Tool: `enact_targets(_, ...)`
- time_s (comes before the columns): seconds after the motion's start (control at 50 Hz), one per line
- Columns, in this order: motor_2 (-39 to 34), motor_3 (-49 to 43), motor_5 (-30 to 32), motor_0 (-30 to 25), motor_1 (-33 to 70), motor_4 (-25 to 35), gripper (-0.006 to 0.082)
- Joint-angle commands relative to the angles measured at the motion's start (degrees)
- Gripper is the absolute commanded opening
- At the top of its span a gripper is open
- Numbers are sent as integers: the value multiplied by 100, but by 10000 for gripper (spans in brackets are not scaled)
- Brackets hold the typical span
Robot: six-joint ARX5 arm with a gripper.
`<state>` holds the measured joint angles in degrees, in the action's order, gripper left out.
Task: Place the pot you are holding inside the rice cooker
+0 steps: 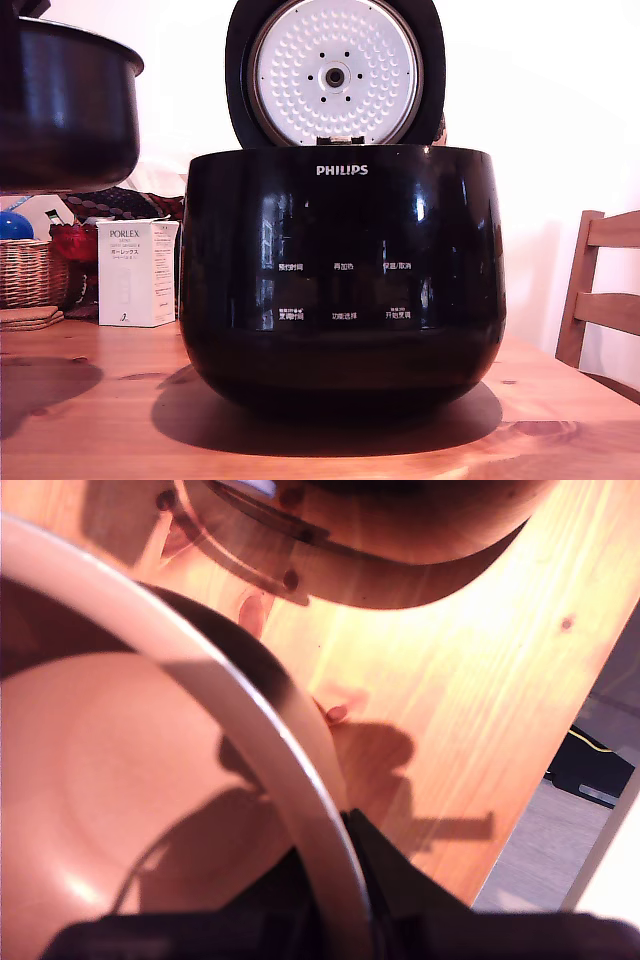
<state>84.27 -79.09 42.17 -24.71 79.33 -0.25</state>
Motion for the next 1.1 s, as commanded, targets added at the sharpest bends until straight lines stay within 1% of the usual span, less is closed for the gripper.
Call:
enact_targets(0.0, 146, 116, -81, -7, -114, -46, -24)
enact_targets(0.7, 168, 116, -96, -9, -146, -44, -24)
enact_targets(0.92, 450, 116, -170, -177, -146, 129, -24)
enact_targets(1.08, 737, 116, -173, -402, -146, 308, -24)
